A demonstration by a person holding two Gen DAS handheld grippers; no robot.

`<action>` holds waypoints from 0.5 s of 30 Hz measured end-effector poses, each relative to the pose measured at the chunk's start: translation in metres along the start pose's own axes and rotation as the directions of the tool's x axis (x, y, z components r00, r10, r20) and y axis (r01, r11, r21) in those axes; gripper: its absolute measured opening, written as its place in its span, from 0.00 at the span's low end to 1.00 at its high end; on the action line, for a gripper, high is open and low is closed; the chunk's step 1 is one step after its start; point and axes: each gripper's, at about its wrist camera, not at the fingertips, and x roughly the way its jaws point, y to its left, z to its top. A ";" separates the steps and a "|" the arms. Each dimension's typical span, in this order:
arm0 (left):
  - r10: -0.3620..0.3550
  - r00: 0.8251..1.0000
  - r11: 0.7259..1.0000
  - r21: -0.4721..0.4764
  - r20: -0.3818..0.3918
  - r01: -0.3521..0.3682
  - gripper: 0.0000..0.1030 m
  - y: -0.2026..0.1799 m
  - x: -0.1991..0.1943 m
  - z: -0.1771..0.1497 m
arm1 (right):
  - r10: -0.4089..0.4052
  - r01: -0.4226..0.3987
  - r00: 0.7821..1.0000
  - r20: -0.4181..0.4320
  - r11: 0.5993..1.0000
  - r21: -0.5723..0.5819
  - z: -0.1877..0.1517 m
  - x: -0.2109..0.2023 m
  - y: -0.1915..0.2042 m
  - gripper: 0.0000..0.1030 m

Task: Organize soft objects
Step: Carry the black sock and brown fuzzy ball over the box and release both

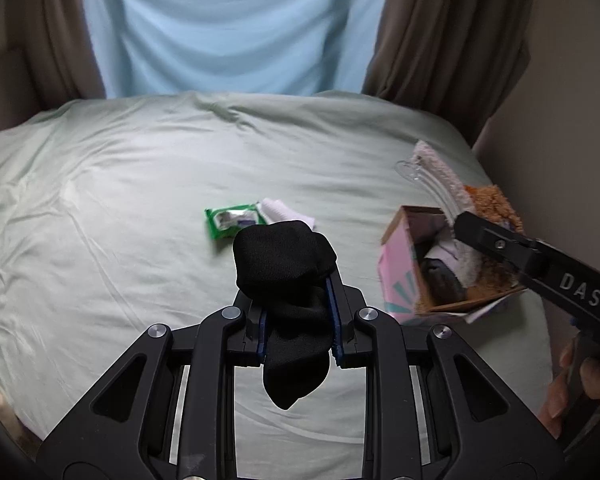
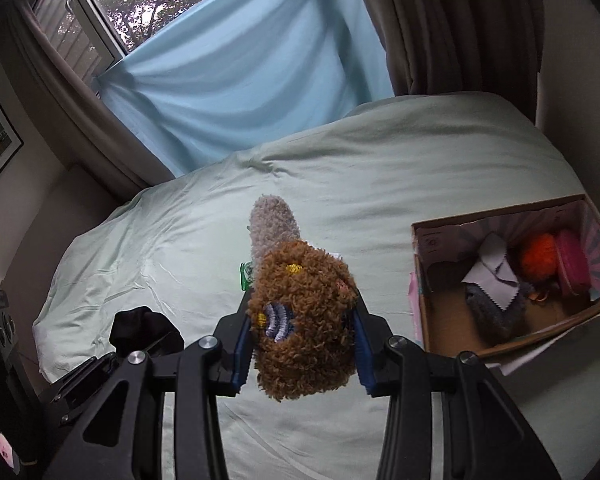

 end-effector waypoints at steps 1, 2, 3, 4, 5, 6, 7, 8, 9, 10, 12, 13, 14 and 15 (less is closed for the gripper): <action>-0.007 1.000 1.000 0.005 0.001 0.007 0.19 -0.005 -0.004 0.004 | -0.011 0.011 1.000 0.011 1.000 0.003 0.004 -0.012 -0.003 0.38; -0.019 1.000 1.000 0.011 0.002 0.019 0.19 -0.012 -0.008 0.009 | -0.021 0.021 0.999 0.024 1.000 0.008 0.009 -0.024 -0.009 0.38; -0.025 1.000 0.999 0.019 0.003 0.025 0.19 -0.019 -0.010 0.013 | -0.031 0.031 0.999 0.034 0.999 0.013 0.012 -0.034 -0.015 0.38; -0.028 1.000 0.999 0.025 0.007 0.027 0.19 -0.027 -0.013 0.018 | -0.043 0.042 0.998 0.044 0.999 0.020 0.016 -0.043 -0.021 0.38; -0.033 0.999 0.999 0.028 0.011 0.033 0.19 -0.035 -0.015 0.022 | -0.055 0.054 0.997 0.049 0.998 0.027 0.020 -0.052 -0.030 0.38; -0.045 0.999 0.999 0.027 0.015 0.044 0.19 -0.044 -0.017 0.026 | -0.066 0.065 0.996 0.052 0.997 0.033 0.023 -0.060 -0.038 0.38; -0.056 0.998 0.998 0.028 0.018 0.055 0.19 -0.053 -0.018 0.030 | -0.077 0.075 0.995 0.056 0.996 0.037 0.026 -0.068 -0.047 0.38; -0.064 0.998 0.997 0.031 0.021 0.064 0.19 -0.064 -0.020 0.035 | -0.086 0.084 0.995 0.059 0.996 0.034 0.030 -0.077 -0.058 0.38; -0.068 0.997 0.997 0.033 0.020 0.068 0.19 -0.075 -0.020 0.038 | -0.096 0.094 0.994 0.059 0.995 0.029 0.032 -0.083 -0.067 0.38; -0.075 0.997 0.997 0.031 0.013 0.075 0.19 -0.087 -0.019 0.042 | -0.108 0.107 0.992 0.057 0.994 0.022 0.035 -0.089 -0.076 0.38; -0.101 0.995 0.995 0.016 0.008 0.101 0.19 -0.105 -0.017 0.046 | -0.129 0.128 0.990 0.053 0.992 0.018 0.040 -0.100 -0.097 0.38; -0.113 0.994 0.993 0.016 0.009 0.113 0.19 -0.117 -0.016 0.048 | -0.134 0.133 0.990 0.050 0.991 0.022 0.041 -0.104 -0.107 0.38; -0.121 0.993 0.992 0.022 0.008 0.120 0.19 -0.127 -0.014 0.049 | -0.136 0.135 0.990 0.039 0.990 0.030 0.043 -0.108 -0.119 0.38; -0.130 0.991 0.991 0.030 0.002 0.130 0.19 -0.139 -0.012 0.050 | -0.138 0.137 0.990 0.024 0.990 0.039 0.045 -0.112 -0.131 0.38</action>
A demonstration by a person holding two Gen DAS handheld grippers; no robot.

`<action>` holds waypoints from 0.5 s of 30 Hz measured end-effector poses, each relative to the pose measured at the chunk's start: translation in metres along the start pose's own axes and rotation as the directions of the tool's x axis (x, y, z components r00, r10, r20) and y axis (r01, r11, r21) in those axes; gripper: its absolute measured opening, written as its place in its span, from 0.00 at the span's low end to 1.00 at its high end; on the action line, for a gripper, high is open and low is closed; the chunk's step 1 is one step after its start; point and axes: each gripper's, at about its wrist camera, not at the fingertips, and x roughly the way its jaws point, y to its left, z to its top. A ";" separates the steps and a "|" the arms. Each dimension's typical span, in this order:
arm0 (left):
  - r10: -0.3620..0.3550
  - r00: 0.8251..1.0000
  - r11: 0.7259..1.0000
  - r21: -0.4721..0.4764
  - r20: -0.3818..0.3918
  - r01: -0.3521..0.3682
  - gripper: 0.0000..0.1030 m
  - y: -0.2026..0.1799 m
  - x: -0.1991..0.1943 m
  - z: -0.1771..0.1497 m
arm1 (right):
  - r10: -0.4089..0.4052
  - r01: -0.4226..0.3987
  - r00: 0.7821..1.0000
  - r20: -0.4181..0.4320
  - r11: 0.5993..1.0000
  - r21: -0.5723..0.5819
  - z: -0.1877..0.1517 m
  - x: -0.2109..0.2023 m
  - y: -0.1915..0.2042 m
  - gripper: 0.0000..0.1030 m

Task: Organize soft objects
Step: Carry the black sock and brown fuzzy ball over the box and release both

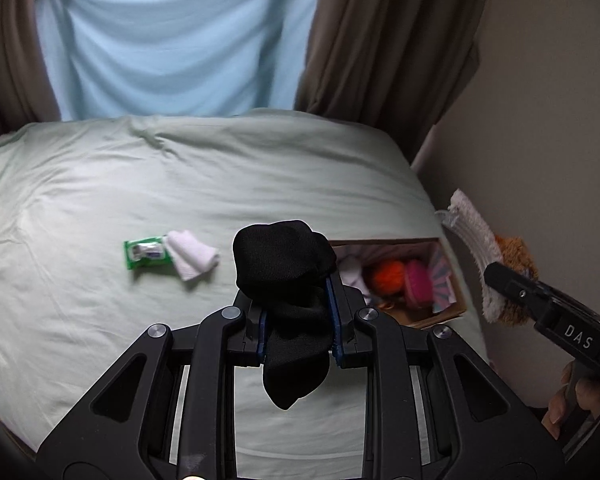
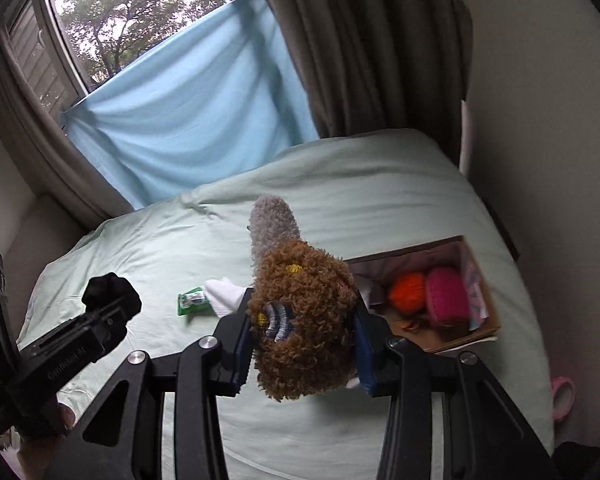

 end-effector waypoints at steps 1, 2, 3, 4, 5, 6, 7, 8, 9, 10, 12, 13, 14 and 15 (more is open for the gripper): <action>-0.010 1.000 1.000 0.004 -0.007 0.010 0.19 -0.011 0.005 0.001 | -0.006 0.006 1.000 -0.013 1.000 0.009 0.002 0.000 -0.011 0.38; -0.021 1.000 1.000 0.005 -0.016 0.021 0.19 -0.020 0.011 0.002 | -0.007 0.008 1.000 -0.030 1.000 0.017 0.005 0.001 -0.023 0.38; -0.032 0.999 0.999 0.007 -0.026 0.032 0.19 -0.030 0.016 0.004 | -0.005 0.006 0.999 -0.046 1.000 0.019 0.007 0.001 -0.032 0.38; -0.041 0.998 0.999 0.012 -0.036 0.042 0.19 -0.040 0.023 0.004 | -0.008 0.009 0.998 -0.057 1.000 0.016 0.010 0.004 -0.044 0.38; -0.046 0.998 0.999 0.021 -0.050 0.047 0.19 -0.051 0.031 0.006 | -0.009 0.010 0.998 -0.063 1.000 0.012 0.012 0.004 -0.049 0.38; -0.046 0.997 0.998 0.030 -0.066 0.048 0.19 -0.060 0.040 0.006 | -0.008 0.009 0.997 -0.074 1.000 0.009 0.014 0.007 -0.060 0.38; -0.045 0.996 0.998 0.036 -0.081 0.048 0.19 -0.068 0.049 0.006 | -0.008 0.008 0.996 -0.084 1.000 0.008 0.016 0.011 -0.068 0.38; -0.045 0.994 0.998 0.039 -0.099 0.049 0.19 -0.076 0.061 0.007 | -0.007 0.008 0.996 -0.094 1.000 0.008 0.018 0.015 -0.077 0.38; -0.045 0.992 0.998 0.041 -0.118 0.051 0.19 -0.084 0.072 0.007 | -0.006 0.007 0.994 -0.105 1.000 0.010 0.021 0.019 -0.084 0.38; -0.043 0.990 0.998 0.043 -0.135 0.050 0.19 -0.090 0.082 0.007 | -0.005 0.006 0.993 -0.117 1.000 0.012 0.022 0.024 -0.092 0.38; -0.040 0.985 0.998 0.048 -0.170 0.049 0.19 -0.101 0.107 0.008 | -0.007 0.009 0.991 -0.136 1.000 0.015 0.023 0.035 -0.106 0.38; -0.038 0.981 0.997 0.054 -0.192 0.049 0.19 -0.107 0.120 0.007 | -0.008 0.010 0.989 -0.147 1.000 0.017 0.024 0.042 -0.112 0.38; -0.036 0.977 0.997 0.060 -0.209 0.049 0.19 -0.112 0.131 0.006 | -0.010 0.014 0.987 -0.158 1.000 0.021 0.025 0.050 -0.121 0.38; -0.034 0.974 0.997 0.066 -0.226 0.050 0.19 -0.116 0.142 0.005 | -0.010 0.014 0.986 -0.168 1.000 0.026 0.025 0.056 -0.128 0.38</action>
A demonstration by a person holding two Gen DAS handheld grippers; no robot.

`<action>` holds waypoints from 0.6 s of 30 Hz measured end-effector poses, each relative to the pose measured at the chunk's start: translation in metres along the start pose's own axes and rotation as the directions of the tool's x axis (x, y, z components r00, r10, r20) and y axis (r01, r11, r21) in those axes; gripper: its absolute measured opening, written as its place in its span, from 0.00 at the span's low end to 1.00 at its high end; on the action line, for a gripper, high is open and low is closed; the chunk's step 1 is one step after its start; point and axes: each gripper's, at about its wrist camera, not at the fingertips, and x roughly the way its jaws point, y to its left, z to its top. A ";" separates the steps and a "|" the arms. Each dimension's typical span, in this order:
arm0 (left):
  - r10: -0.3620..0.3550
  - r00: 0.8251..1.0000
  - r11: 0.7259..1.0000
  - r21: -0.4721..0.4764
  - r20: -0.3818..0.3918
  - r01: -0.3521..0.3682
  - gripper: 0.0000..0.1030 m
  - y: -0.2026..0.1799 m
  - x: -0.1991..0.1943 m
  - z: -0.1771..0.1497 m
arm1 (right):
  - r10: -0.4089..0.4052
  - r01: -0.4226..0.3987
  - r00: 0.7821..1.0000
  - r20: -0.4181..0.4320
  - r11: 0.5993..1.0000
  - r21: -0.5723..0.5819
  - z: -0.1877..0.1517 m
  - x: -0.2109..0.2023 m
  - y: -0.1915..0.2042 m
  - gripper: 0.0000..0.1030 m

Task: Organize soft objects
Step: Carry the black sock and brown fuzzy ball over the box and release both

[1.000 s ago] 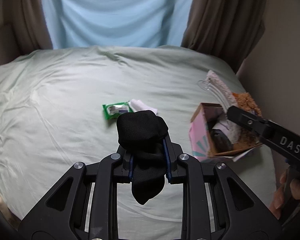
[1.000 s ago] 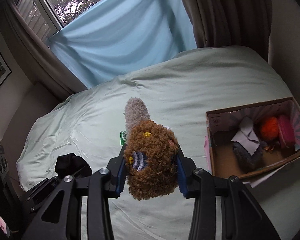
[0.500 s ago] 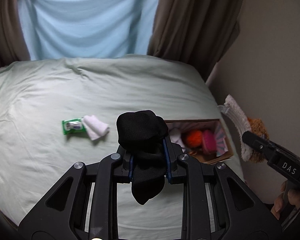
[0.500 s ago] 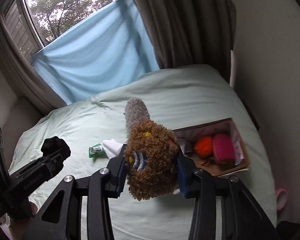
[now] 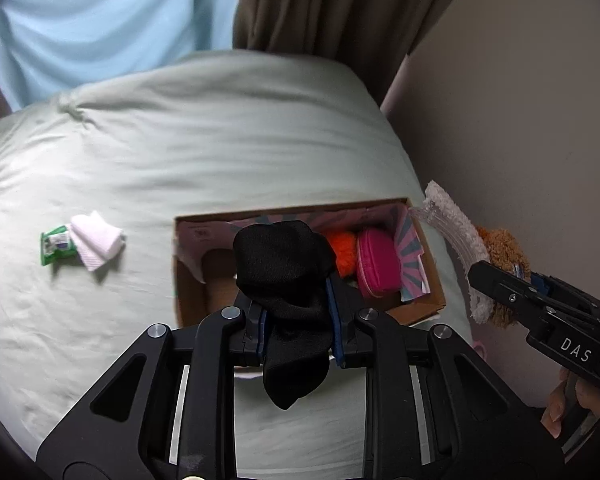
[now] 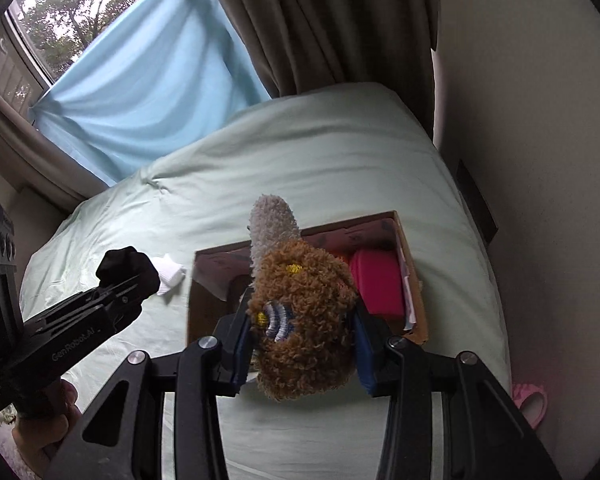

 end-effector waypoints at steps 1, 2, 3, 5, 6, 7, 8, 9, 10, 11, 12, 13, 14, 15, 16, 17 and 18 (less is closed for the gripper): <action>0.001 1.000 1.000 0.006 -0.018 -0.001 0.19 -0.005 0.012 0.001 | 0.003 -0.003 1.000 -0.011 1.000 0.008 0.001 0.007 -0.006 0.38; 0.002 0.999 1.000 0.013 -0.040 -0.002 0.19 -0.009 0.025 0.001 | 0.006 -0.005 1.000 -0.022 1.000 0.018 0.001 0.015 -0.013 0.38; 0.003 0.998 1.000 0.021 -0.062 -0.002 0.19 -0.013 0.038 0.002 | 0.007 -0.006 0.999 -0.031 1.000 0.027 0.001 0.022 -0.018 0.38; 0.001 0.994 0.999 0.037 -0.113 0.003 0.19 -0.021 0.065 0.001 | 0.018 -0.015 0.998 -0.054 0.998 0.053 0.001 0.037 -0.031 0.38; -0.002 0.990 0.999 0.040 -0.143 0.008 0.19 -0.024 0.077 -0.001 | 0.026 -0.021 0.998 -0.064 0.998 0.066 0.002 0.043 -0.036 0.38; -0.002 0.986 0.999 0.041 -0.169 0.009 0.19 -0.025 0.089 -0.003 | 0.031 -0.025 0.997 -0.074 0.997 0.079 0.002 0.050 -0.040 0.39; 0.002 0.980 0.999 0.045 -0.197 0.006 0.19 -0.027 0.100 -0.004 | 0.034 -0.026 0.996 -0.086 0.996 0.089 0.001 0.057 -0.044 0.39; 0.010 0.974 0.999 0.051 -0.226 0.001 0.20 -0.029 0.112 -0.006 | 0.036 -0.027 0.995 -0.098 0.995 0.097 0.001 0.063 -0.047 0.39; 0.019 0.968 0.998 0.058 -0.249 -0.005 0.20 -0.029 0.121 -0.008 | 0.041 -0.029 0.993 -0.110 0.994 0.107 0.001 0.069 -0.050 0.39; 0.020 0.966 0.998 0.062 -0.258 -0.004 0.20 -0.029 0.126 -0.009 | 0.048 -0.032 0.991 -0.125 0.992 0.122 0.000 0.075 -0.053 0.39; 0.015 0.965 0.998 0.064 -0.262 0.002 0.20 -0.029 0.130 -0.011 | 0.059 -0.039 0.988 -0.143 0.989 0.140 -0.001 0.080 -0.055 0.39; 0.017 0.964 0.998 0.068 -0.266 0.001 0.20 -0.028 0.132 -0.012 | 0.073 -0.047 0.984 -0.160 0.986 0.159 -0.002 0.087 -0.057 0.39; 0.027 0.961 0.997 0.078 -0.277 -0.006 0.20 -0.028 0.135 -0.014 | 0.087 -0.056 0.981 -0.172 0.983 0.176 -0.004 0.092 -0.058 0.40; 0.026 0.957 0.996 0.085 -0.287 -0.001 0.20 -0.031 0.136 -0.015 | 0.097 -0.064 0.979 -0.179 0.981 0.185 -0.005 0.096 -0.057 0.40; 0.010 0.954 0.996 0.088 -0.300 0.017 0.29 -0.031 0.137 -0.015 | 0.112 -0.075 0.976 -0.187 0.978 0.192 -0.006 0.099 -0.056 0.40; -0.019 0.952 0.995 0.088 -0.307 0.048 0.40 -0.031 0.137 -0.016 | 0.131 -0.090 0.972 -0.194 0.974 0.206 -0.007 0.102 -0.055 0.42; -0.010 0.953 0.994 0.100 -0.302 0.042 0.72 -0.031 0.135 -0.016 | 0.144 -0.099 0.970 -0.196 0.970 0.220 -0.007 0.105 -0.055 0.45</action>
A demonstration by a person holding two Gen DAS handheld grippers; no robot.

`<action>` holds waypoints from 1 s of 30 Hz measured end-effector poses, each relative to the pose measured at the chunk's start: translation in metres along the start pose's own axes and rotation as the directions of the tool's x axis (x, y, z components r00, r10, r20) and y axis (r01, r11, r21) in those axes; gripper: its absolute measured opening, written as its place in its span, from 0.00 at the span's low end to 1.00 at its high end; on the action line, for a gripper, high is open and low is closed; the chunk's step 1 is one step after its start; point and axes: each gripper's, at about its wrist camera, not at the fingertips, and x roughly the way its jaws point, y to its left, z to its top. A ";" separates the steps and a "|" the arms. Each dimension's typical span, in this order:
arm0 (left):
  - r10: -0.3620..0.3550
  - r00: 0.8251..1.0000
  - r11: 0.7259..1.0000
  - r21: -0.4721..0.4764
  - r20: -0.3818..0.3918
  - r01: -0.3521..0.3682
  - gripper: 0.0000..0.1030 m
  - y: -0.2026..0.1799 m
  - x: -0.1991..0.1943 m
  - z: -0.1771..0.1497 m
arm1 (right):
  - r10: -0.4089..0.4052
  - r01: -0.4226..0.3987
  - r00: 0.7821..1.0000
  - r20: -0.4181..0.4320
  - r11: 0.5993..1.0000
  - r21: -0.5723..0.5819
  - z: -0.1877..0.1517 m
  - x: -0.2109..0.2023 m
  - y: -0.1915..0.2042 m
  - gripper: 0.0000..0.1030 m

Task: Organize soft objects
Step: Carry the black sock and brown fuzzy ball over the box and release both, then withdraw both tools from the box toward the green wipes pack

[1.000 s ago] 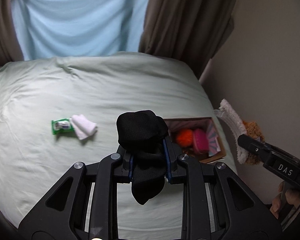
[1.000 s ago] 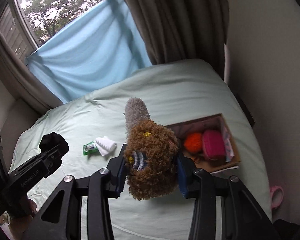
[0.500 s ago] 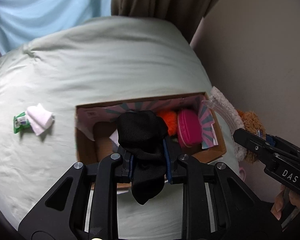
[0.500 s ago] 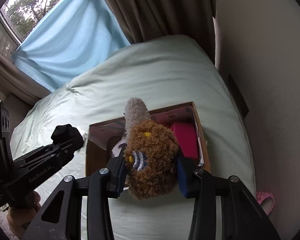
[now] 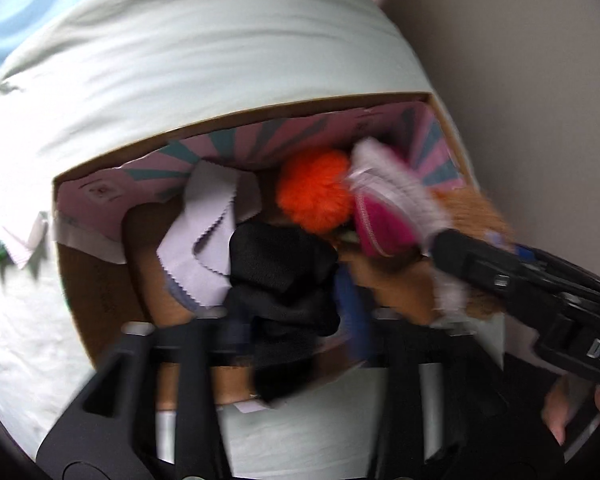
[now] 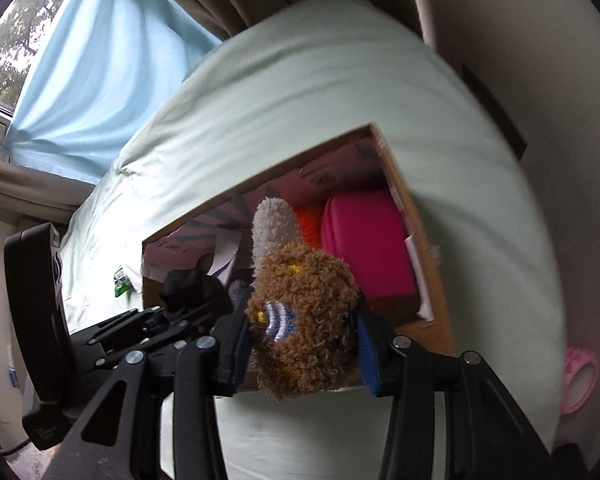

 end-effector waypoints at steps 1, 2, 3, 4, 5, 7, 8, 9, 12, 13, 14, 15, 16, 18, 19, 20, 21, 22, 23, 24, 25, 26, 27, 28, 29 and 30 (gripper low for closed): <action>0.059 0.998 0.998 0.009 0.014 -0.060 0.98 0.000 -0.005 -0.001 | -0.001 0.001 1.000 -0.012 1.000 0.017 0.000 0.002 0.001 0.49; 0.114 0.993 0.993 0.014 0.030 -0.114 0.99 0.002 -0.009 -0.001 | -0.009 0.009 1.000 -0.026 1.000 0.030 0.000 0.003 0.001 0.60; 0.151 0.987 0.988 0.017 0.045 -0.152 1.00 0.003 -0.014 -0.003 | -0.011 0.012 1.000 -0.024 0.999 0.031 -0.001 0.003 0.002 0.75; 0.156 0.987 0.988 0.013 0.041 -0.157 1.00 0.009 -0.017 -0.004 | -0.010 0.010 1.000 -0.013 1.000 0.025 0.000 0.001 0.004 0.82; 0.142 0.989 0.990 -0.001 0.031 -0.142 1.00 0.014 -0.019 -0.006 | -0.012 0.012 1.000 0.007 1.000 0.014 -0.001 -0.002 0.005 0.89; 0.122 0.992 0.992 -0.036 0.030 -0.121 1.00 0.023 -0.026 -0.011 | -0.029 0.029 0.999 0.027 1.000 0.004 -0.002 -0.007 0.007 0.89; 0.121 0.992 0.992 -0.047 0.035 -0.119 1.00 0.027 -0.031 -0.012 | -0.028 0.028 0.999 0.033 1.000 0.003 -0.003 -0.009 0.008 0.89; 0.122 0.992 0.991 -0.055 0.039 -0.119 1.00 0.029 -0.034 -0.014 | -0.024 0.024 0.999 0.037 1.000 0.002 -0.005 -0.011 0.009 0.89; 0.109 0.992 0.992 -0.068 0.057 -0.105 1.00 0.035 -0.048 -0.019 | -0.033 0.034 0.998 0.058 0.999 -0.016 -0.008 -0.018 0.014 0.89; 0.106 0.992 0.992 -0.070 0.067 -0.101 1.00 0.036 -0.053 -0.020 | -0.038 0.040 0.997 0.067 0.999 -0.024 -0.009 -0.021 0.017 0.89; 0.104 0.992 0.993 -0.070 0.074 -0.099 1.00 0.034 -0.057 -0.021 | -0.043 0.045 0.996 0.077 0.998 -0.032 -0.010 -0.025 0.021 0.89; 0.101 0.992 0.993 -0.069 0.081 -0.096 1.00 0.034 -0.060 -0.023 | -0.043 0.046 0.996 0.084 0.998 -0.036 -0.012 -0.027 0.022 0.89; 0.098 0.991 0.993 -0.069 0.087 -0.092 1.00 0.035 -0.064 -0.023 | -0.039 0.043 0.995 0.096 0.998 -0.043 -0.013 -0.032 0.025 0.89; 0.093 0.990 0.994 -0.071 0.107 -0.086 1.00 0.034 -0.077 -0.026 | -0.042 0.048 0.993 0.114 0.997 -0.058 -0.016 -0.041 0.033 0.89; 0.093 0.988 0.994 -0.073 0.119 -0.085 1.00 0.034 -0.085 -0.028 | -0.047 0.055 0.991 0.122 0.996 -0.066 -0.018 -0.045 0.037 0.89; 0.094 0.987 0.994 -0.074 0.133 -0.084 1.00 0.034 -0.093 -0.031 | -0.058 0.069 0.989 0.133 0.994 -0.079 -0.020 -0.051 0.044 0.89; 0.092 0.985 0.994 -0.076 0.146 -0.081 1.00 0.036 -0.102 -0.033 | -0.066 0.080 0.988 0.140 0.993 -0.092 -0.022 -0.055 0.050 0.89; 0.088 0.983 0.994 -0.077 0.162 -0.076 0.99 0.037 -0.112 -0.036 | -0.073 0.089 0.987 0.146 0.990 -0.108 -0.024 -0.060 0.056 0.89; 0.090 0.981 0.994 -0.078 0.173 -0.077 0.99 0.038 -0.120 -0.038 | -0.083 0.103 0.985 0.155 0.987 -0.127 -0.026 -0.066 0.064 0.89; 0.092 0.978 0.994 -0.078 0.188 -0.078 0.99 0.040 -0.130 -0.042 | -0.087 0.112 0.982 0.168 0.984 -0.142 -0.029 -0.072 0.071 0.89; 0.093 0.974 0.994 -0.080 0.204 -0.078 0.99 0.042 -0.141 -0.045 | -0.093 0.122 0.979 0.181 0.980 -0.156 -0.031 -0.079 0.078 0.89; 0.092 0.971 0.994 -0.083 0.222 -0.075 0.99 0.045 -0.152 -0.049 | -0.097 0.131 0.977 0.192 0.976 -0.175 -0.033 -0.085 0.087 0.89; 0.091 0.967 0.994 -0.087 0.237 -0.073 0.99 0.047 -0.162 -0.053 | -0.100 0.140 0.974 0.203 0.971 -0.192 -0.036 -0.092 0.094 0.89; 0.095 0.963 0.993 -0.092 0.254 -0.074 0.99 0.051 -0.172 -0.057 | -0.103 0.149 0.970 0.218 0.966 -0.210 -0.039 -0.099 0.103 0.89; 0.103 0.957 0.992 -0.097 0.272 -0.079 0.99 0.055 -0.182 -0.062 | -0.102 0.157 0.967 0.234 0.960 -0.230 -0.042 -0.106 0.113 0.89; 0.110 0.950 0.991 -0.104 0.292 -0.083 0.99 0.060 -0.194 -0.067 | -0.099 0.161 0.964 0.247 0.956 -0.244 -0.046 -0.112 0.122 0.89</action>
